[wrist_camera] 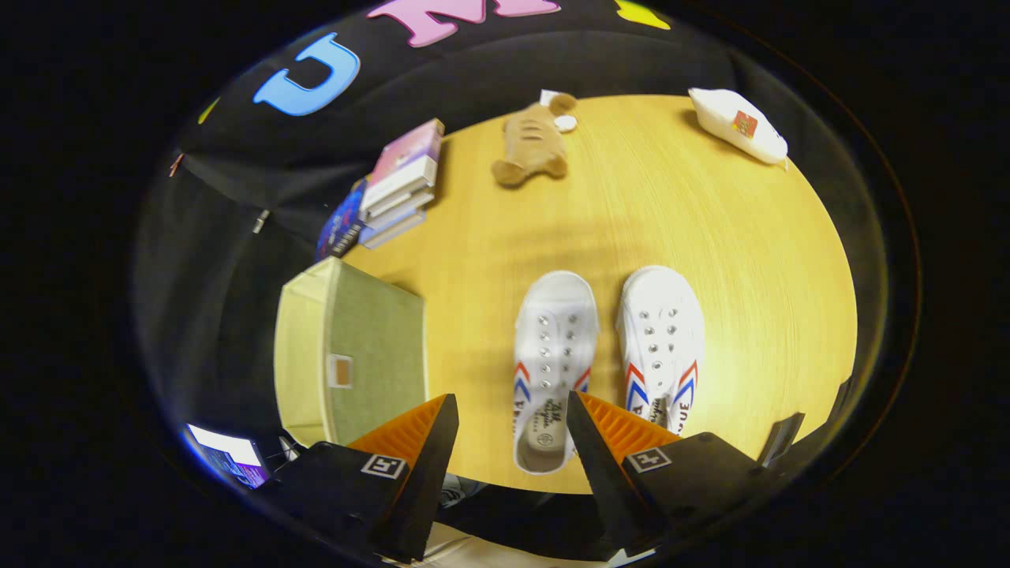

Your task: Open the storage box then place both shoes into the box .Put the left shoe in first, then the right shoe, with the right side of both shoes facing outward in a uniform manner.

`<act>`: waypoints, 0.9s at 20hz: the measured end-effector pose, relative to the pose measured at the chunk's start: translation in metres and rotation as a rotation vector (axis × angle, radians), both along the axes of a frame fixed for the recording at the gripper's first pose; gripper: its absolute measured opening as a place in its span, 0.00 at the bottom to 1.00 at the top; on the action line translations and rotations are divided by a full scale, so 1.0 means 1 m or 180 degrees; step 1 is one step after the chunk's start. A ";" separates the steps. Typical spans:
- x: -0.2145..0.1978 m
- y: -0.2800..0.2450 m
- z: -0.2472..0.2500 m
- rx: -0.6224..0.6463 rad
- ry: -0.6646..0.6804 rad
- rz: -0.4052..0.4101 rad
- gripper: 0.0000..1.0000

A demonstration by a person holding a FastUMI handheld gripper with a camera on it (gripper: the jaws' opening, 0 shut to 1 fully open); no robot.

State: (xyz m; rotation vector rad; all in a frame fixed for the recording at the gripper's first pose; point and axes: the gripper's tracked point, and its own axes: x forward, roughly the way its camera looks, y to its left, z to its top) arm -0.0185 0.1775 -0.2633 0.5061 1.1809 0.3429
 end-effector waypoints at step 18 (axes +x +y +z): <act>0.020 0.007 -0.075 -0.0125 0.0624 -0.0053 0.05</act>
